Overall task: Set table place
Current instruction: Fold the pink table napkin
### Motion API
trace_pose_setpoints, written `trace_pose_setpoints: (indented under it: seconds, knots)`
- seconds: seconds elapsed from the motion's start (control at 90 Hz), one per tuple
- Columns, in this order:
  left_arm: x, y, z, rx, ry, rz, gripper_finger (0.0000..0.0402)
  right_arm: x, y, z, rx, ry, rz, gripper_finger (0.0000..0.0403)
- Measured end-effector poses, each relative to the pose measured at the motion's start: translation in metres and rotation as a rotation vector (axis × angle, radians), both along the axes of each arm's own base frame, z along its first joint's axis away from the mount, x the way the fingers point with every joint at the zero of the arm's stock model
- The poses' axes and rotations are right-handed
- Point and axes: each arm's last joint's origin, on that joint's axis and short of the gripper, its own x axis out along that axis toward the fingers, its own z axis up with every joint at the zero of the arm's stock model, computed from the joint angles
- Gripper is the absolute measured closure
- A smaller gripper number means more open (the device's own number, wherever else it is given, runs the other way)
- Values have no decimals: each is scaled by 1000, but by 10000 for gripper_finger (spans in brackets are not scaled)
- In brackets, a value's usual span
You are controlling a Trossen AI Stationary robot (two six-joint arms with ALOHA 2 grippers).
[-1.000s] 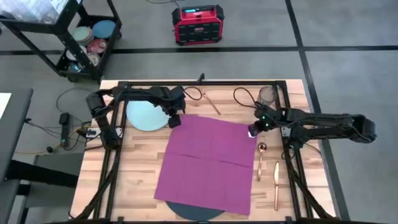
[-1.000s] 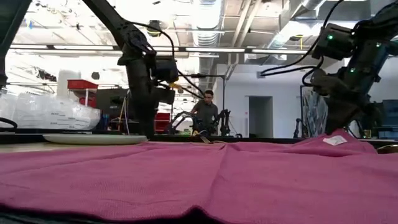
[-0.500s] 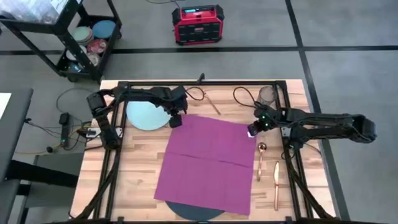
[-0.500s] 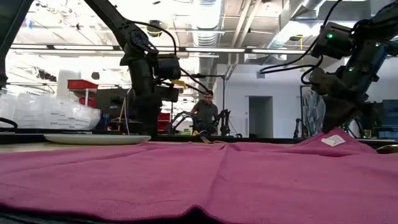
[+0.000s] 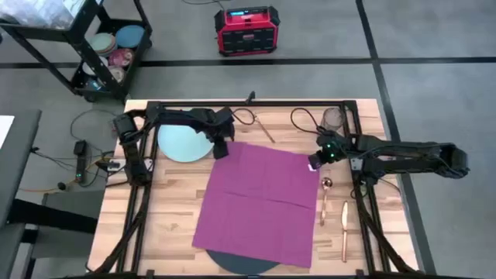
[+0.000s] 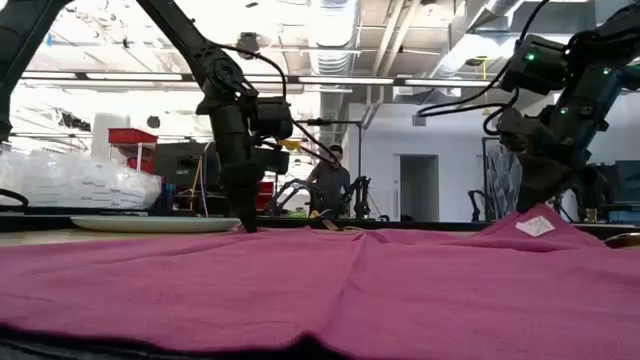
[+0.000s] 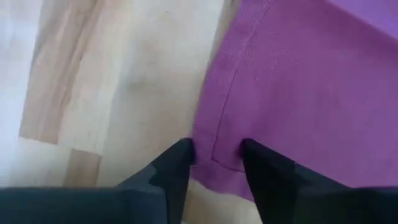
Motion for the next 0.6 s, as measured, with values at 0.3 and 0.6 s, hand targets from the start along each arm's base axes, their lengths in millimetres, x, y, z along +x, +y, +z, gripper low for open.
trace_pose_setpoints:
  seconds: [0.3,0.6]
  knots:
    - [-2,-1,3,-10,2,49,398,2,0,1,0,-21,4,403]
    - [-3,0,40,79,-54,87,401,6,-1,5,5,-81,13,403]
